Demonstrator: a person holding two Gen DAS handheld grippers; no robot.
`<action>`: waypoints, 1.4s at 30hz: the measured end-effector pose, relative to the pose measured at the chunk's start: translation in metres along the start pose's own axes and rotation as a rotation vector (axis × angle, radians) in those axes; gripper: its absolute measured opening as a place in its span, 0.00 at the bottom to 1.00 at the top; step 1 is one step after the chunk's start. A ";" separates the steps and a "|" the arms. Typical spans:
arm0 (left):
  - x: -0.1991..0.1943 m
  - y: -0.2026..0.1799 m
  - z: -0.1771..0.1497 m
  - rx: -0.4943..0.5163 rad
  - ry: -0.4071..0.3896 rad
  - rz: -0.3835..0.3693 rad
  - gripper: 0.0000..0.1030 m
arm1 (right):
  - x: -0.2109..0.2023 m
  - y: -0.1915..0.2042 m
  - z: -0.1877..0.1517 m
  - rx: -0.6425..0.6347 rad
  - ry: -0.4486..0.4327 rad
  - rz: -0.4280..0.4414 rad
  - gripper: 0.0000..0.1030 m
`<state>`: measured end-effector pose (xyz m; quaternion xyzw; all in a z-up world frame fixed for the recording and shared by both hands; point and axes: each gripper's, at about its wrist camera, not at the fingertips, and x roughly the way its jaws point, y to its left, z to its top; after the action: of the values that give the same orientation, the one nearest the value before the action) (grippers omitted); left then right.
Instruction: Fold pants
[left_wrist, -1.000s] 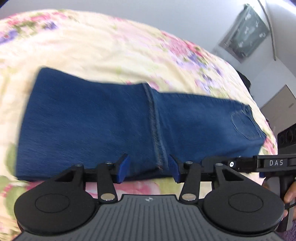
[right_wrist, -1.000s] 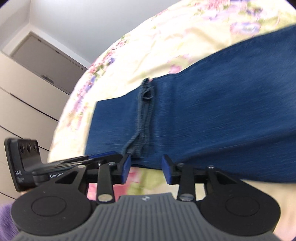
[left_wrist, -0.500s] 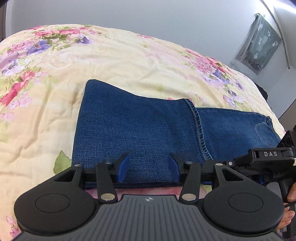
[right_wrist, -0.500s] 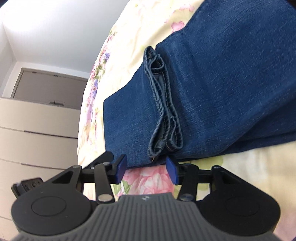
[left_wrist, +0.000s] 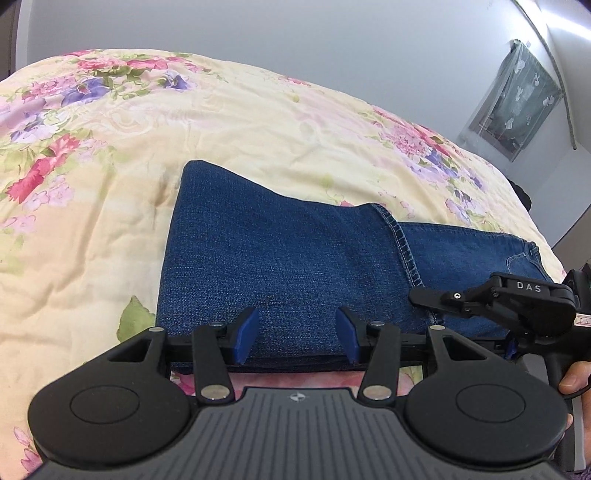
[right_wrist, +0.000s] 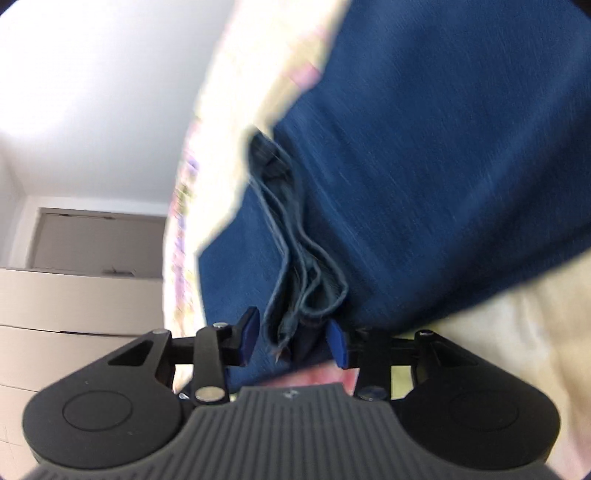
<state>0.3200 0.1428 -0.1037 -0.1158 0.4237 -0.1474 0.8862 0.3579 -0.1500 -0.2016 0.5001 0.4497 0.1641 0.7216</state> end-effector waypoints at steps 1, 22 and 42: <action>-0.001 0.000 0.000 -0.001 -0.004 0.001 0.54 | 0.003 0.004 0.001 -0.014 0.008 -0.018 0.37; -0.042 0.019 0.017 -0.128 -0.159 0.171 0.53 | 0.000 0.119 0.041 -0.396 0.007 -0.101 0.05; 0.035 -0.125 0.035 -0.002 -0.108 0.045 0.47 | -0.332 0.150 0.239 -0.644 -0.459 -0.367 0.05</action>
<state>0.3483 0.0167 -0.0659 -0.1148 0.3778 -0.1207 0.9108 0.4040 -0.4479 0.1123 0.1846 0.2850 0.0497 0.9393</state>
